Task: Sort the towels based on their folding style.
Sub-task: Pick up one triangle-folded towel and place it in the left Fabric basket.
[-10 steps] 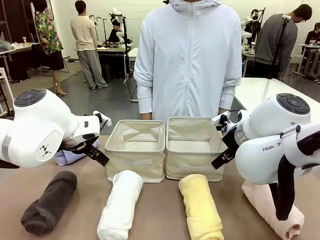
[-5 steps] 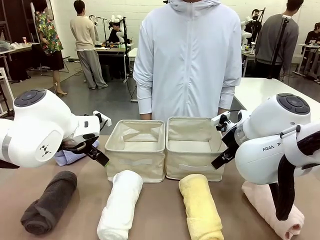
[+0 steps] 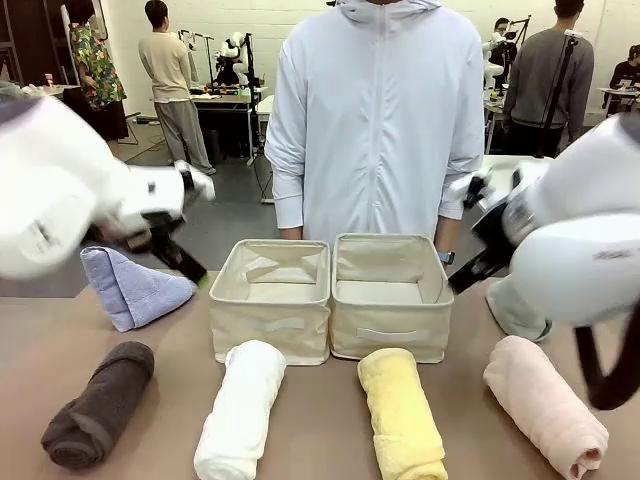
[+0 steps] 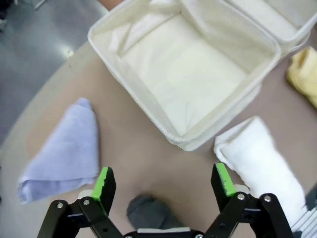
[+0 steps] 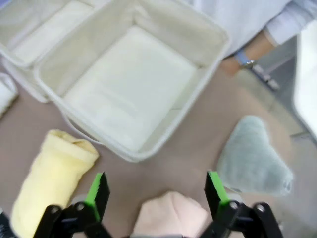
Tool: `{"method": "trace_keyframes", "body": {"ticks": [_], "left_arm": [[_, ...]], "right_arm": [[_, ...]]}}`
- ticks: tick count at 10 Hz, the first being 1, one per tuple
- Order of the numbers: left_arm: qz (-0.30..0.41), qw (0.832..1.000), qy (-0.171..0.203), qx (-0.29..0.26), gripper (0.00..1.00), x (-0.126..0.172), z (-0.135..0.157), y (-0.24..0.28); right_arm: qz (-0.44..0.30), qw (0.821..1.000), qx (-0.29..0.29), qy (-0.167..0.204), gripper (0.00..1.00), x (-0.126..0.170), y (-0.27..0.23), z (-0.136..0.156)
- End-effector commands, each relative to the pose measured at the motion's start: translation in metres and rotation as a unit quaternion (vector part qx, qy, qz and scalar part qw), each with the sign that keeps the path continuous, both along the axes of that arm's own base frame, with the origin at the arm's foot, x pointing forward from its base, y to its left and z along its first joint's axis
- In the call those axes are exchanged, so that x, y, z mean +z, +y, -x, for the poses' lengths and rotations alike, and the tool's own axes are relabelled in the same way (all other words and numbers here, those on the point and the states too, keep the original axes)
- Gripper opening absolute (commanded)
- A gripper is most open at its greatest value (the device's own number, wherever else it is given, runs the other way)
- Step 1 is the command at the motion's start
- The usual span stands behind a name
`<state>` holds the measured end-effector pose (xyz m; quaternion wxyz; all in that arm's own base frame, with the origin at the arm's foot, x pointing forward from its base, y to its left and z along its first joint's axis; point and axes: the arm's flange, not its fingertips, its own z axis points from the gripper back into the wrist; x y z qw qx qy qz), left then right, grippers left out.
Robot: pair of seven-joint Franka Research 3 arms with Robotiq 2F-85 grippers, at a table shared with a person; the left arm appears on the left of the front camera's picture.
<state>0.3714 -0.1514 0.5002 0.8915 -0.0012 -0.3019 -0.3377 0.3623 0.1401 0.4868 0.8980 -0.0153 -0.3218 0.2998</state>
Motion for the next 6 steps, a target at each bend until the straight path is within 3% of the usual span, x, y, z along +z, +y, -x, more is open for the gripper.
{"method": "trace_keyframes", "body": {"ticks": [1, 2, 4, 5, 6], "left_arm": [[-0.016, 0.999, 0.005, -0.039, 1.0, 0.09, 0.013, 0.002], [-0.018, 0.998, 0.01, -0.055, 1.0, 0.117, 0.02, 0.0], [-0.034, 0.997, -0.011, -0.062, 1.0, 0.131, 0.03, 0.002], [-0.047, 0.996, -0.038, -0.066, 1.0, 0.114, 0.039, 0.0], [-0.025, 0.998, -0.011, -0.05, 1.0, 0.149, 0.04, 0.003]], "right_arm": [[0.029, 0.999, -0.023, -0.016, 1.0, 0.08, -0.002, 0.052], [0.04, 0.999, -0.013, -0.024, 1.0, 0.108, 0.003, 0.069], [0.048, 0.996, 0.005, -0.069, 1.0, 0.128, 0.014, 0.099], [0.034, 0.999, -0.007, -0.038, 1.0, 0.121, -0.006, 0.084], [0.034, 0.999, -0.007, -0.038, 1.0, 0.121, -0.006, 0.084]]}}
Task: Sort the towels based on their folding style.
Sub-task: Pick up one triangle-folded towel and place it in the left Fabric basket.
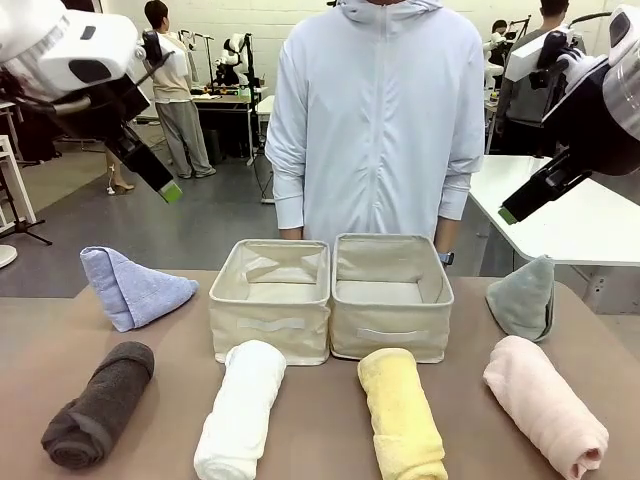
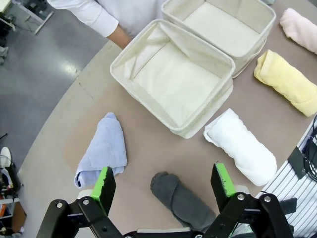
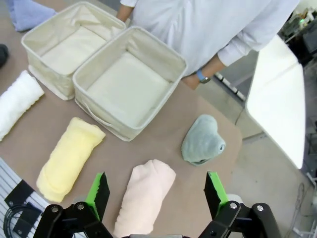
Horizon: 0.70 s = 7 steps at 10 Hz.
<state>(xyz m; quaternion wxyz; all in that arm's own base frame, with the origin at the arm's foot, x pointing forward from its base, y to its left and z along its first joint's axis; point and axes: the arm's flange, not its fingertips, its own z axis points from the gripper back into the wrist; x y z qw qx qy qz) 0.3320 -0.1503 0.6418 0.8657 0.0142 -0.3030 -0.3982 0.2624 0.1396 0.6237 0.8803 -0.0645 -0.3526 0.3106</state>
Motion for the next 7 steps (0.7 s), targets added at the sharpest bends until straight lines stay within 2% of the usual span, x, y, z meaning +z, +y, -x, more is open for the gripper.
{"method": "trace_keyframes", "body": {"ticks": [1, 4, 5, 6, 7], "left_arm": [[0.006, 1.0, 0.004, 0.008, 1.0, 0.007, 0.0, 0.002], [0.006, 1.0, 0.004, 0.008, 1.0, 0.007, 0.0, 0.002], [0.003, 1.0, -0.002, 0.003, 1.0, 0.004, 0.0, 0.002], [0.102, 0.99, 0.029, -0.096, 1.0, 0.007, -0.014, 0.029], [0.164, 0.963, 0.086, -0.193, 1.0, 0.004, -0.032, 0.063]], "right_arm": [[-0.005, 1.0, -0.007, 0.009, 1.0, -0.016, -0.006, -0.016], [-0.005, 1.0, -0.007, 0.009, 1.0, -0.016, -0.006, -0.016], [-0.004, 1.0, -0.006, 0.02, 1.0, -0.016, -0.006, -0.014], [-0.057, 0.993, 0.085, 0.055, 1.0, -0.017, -0.043, -0.029], [-0.134, 0.986, 0.072, 0.069, 1.0, -0.022, -0.09, -0.044]]}}
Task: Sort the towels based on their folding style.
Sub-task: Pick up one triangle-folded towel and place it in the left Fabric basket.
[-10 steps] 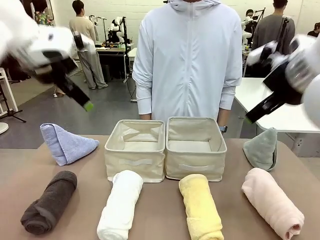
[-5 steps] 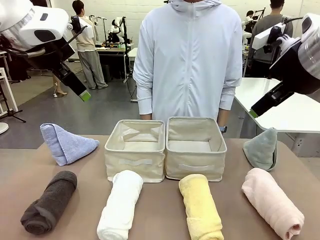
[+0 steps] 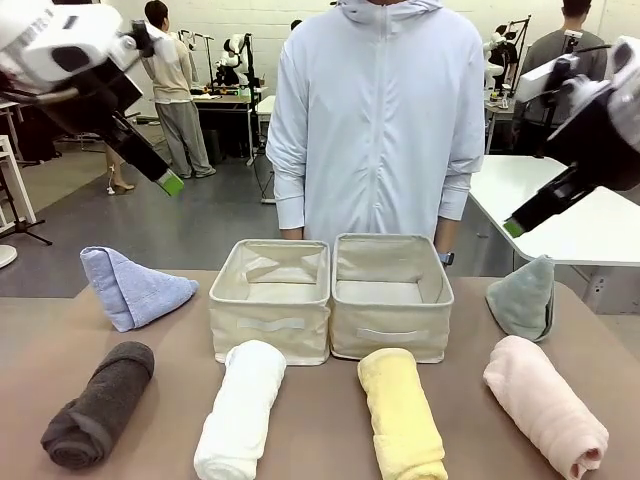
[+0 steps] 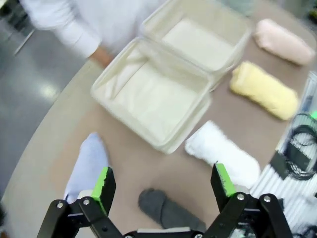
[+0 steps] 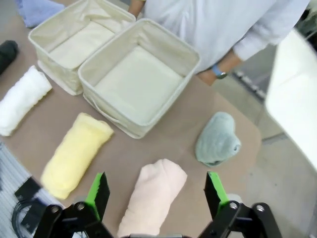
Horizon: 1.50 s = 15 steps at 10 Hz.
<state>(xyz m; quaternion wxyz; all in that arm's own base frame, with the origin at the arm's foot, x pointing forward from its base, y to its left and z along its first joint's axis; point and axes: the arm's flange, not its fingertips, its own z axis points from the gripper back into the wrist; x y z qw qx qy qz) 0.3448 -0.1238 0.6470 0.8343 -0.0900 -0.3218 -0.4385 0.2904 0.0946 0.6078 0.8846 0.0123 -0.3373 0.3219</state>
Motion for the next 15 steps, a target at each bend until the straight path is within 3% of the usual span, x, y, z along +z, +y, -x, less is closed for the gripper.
{"method": "trace_keyframes", "body": {"ticks": [1, 2, 3, 4, 7, 9, 11, 15], "left_arm": [[0.102, 0.975, 0.096, -0.17, 1.0, -0.005, -0.033, 0.068], [0.146, 0.959, 0.118, -0.214, 1.0, -0.014, -0.052, 0.106], [0.157, 0.953, 0.125, -0.226, 1.0, -0.03, -0.065, 0.14], [0.186, 0.946, 0.115, -0.239, 1.0, -0.039, -0.067, 0.167], [0.171, 0.954, 0.057, -0.24, 1.0, -0.03, -0.046, 0.214], [0.171, 0.96, 0.035, -0.218, 1.0, -0.023, -0.028, 0.234], [0.165, 0.968, 0.031, -0.185, 1.0, -0.02, -0.014, 0.248], [0.184, 0.972, 0.006, -0.147, 1.0, -0.015, -0.001, 0.266]], "right_arm": [[-0.156, 0.982, 0.091, 0.052, 1.0, -0.013, -0.086, -0.025], [-0.228, 0.963, 0.135, 0.059, 1.0, -0.023, -0.124, -0.032], [-0.276, 0.95, 0.142, 0.046, 1.0, -0.036, -0.157, -0.04], [-0.306, 0.939, 0.154, 0.035, 1.0, -0.049, -0.185, -0.043], [-0.354, 0.916, 0.186, -0.025, 1.0, -0.061, -0.241, -0.029], [-0.356, 0.913, 0.191, -0.06, 1.0, -0.058, -0.259, -0.011], [-0.337, 0.92, 0.185, -0.073, 1.0, -0.048, -0.272, 0.012], [-0.291, 0.929, 0.229, -0.025, 1.0, -0.034, -0.278, 0.041]]}}
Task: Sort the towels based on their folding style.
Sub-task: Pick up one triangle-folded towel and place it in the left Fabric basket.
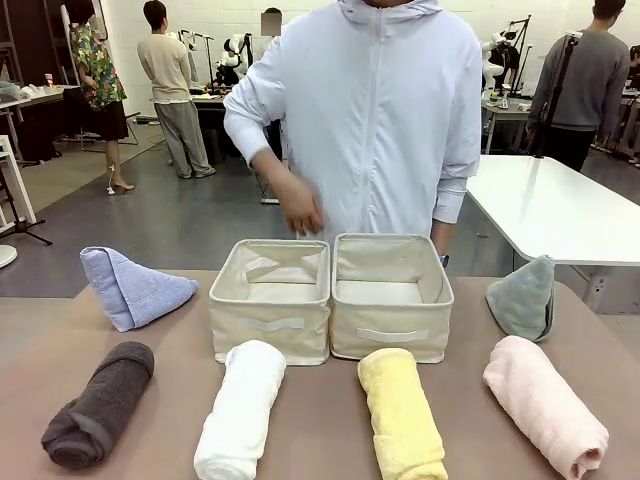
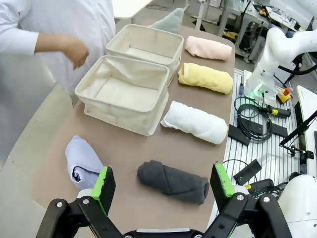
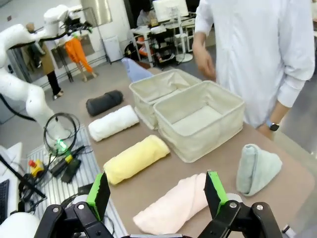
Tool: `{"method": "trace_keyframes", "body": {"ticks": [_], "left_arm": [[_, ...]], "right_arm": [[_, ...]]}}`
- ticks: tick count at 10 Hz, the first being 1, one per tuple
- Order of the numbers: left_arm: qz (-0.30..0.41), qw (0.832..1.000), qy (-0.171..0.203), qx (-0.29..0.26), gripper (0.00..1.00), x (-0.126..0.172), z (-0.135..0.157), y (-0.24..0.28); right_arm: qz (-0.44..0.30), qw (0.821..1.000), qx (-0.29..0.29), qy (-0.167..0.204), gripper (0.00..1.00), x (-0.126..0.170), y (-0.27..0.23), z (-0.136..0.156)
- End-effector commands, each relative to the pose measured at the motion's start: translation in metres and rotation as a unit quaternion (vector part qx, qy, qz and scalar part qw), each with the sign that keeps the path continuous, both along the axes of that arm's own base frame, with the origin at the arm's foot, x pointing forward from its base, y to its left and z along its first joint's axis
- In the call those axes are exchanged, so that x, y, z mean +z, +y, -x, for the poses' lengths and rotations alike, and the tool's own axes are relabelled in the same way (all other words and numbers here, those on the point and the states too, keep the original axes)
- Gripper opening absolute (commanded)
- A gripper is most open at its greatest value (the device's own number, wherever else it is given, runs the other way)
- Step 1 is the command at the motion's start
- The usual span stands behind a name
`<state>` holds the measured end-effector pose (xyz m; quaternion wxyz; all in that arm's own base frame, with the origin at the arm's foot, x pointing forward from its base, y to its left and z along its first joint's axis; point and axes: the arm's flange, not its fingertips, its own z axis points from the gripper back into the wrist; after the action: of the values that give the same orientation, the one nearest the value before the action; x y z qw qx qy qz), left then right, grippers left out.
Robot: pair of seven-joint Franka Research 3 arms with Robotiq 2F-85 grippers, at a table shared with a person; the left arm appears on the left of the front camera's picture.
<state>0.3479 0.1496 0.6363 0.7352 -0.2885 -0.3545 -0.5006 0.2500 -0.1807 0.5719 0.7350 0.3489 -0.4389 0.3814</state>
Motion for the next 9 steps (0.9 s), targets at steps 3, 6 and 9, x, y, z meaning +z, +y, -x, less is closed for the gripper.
{"method": "trace_keyframes", "body": {"ticks": [3, 6, 9], "left_arm": [[0.007, 1.0, -0.003, 0.005, 1.0, 0.0, 0.001, 0.001], [0.007, 1.0, -0.003, 0.005, 1.0, 0.0, 0.001, 0.001], [0.007, 1.0, -0.003, 0.005, 1.0, 0.0, 0.001, 0.001]], "right_arm": [[0.012, 1.0, 0.012, 0.004, 1.0, 0.003, 0.001, 0.003], [0.012, 1.0, 0.012, 0.004, 1.0, 0.003, 0.001, 0.003], [0.012, 1.0, 0.012, 0.004, 1.0, 0.003, 0.001, 0.003]]}}
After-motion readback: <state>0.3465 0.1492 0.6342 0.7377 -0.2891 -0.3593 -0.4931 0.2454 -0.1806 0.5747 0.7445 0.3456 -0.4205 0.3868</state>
